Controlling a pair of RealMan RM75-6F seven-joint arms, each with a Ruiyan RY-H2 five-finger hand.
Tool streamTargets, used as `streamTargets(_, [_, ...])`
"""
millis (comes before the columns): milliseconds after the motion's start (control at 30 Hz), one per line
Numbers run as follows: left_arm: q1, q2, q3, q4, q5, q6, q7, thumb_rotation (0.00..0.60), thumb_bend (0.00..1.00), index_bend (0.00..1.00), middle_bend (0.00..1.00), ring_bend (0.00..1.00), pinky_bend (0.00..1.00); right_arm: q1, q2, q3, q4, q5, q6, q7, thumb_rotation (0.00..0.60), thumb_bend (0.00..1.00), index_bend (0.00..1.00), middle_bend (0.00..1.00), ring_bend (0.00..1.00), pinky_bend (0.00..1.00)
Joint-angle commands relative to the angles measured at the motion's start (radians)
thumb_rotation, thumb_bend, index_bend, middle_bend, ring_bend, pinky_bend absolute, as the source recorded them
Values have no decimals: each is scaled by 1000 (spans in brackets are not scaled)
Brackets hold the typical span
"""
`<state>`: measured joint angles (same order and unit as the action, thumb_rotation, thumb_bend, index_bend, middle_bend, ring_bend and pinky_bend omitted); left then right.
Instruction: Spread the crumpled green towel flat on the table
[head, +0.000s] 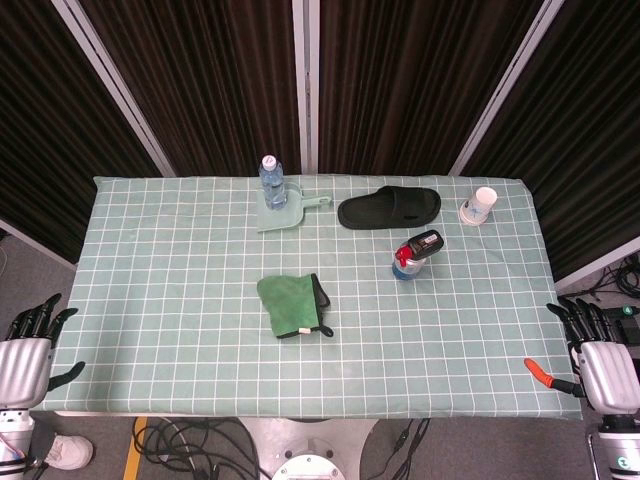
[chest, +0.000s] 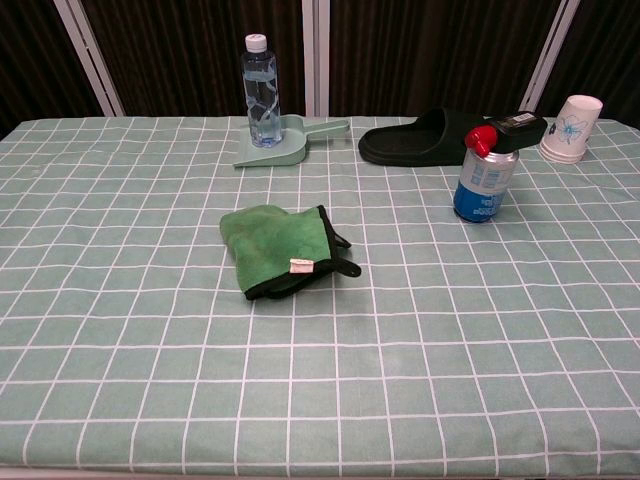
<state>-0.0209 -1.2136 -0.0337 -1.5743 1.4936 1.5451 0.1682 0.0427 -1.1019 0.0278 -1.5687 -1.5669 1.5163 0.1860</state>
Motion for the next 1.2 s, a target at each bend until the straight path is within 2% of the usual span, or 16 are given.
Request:
streamTargets(33, [0, 1, 0, -2, -4, -3, 3, 600, 125, 284, 182, 172, 173, 1, -1, 0, 2, 1, -2, 2, 449, 123, 152, 82, 0, 0])
streamTargets(400, [-2, 6, 0, -15, 6, 4, 10, 600, 126, 284, 182, 172, 173, 14, 14, -2, -2, -15, -15, 18, 455, 123, 154, 82, 0, 0])
streamTargets(567, [-1, 7, -3, -16, 11, 13, 7, 600, 125, 283, 182, 172, 173, 61, 35, 1, -39, -74, -43, 6, 489, 124, 212, 82, 0, 0])
streamTargets(733, [0, 8, -3, -18, 14, 18, 6, 600, 125, 284, 182, 172, 173, 152, 26, 3, -75, -139, -140, -19, 570, 123, 326, 101, 0, 0])
streamTargets(933, [2, 13, -5, -24, 19, 28, 7, 600, 126, 283, 182, 172, 173, 299, -70, 26, -74, -165, -317, -74, 594, 113, 381, 109, 0, 0])
streamTargets(1200, [1, 18, -10, -25, 16, 29, 2, 600, 126, 284, 182, 172, 173, 461, -300, 78, 50, -124, -470, -108, 593, 5, 365, 106, 0, 0])
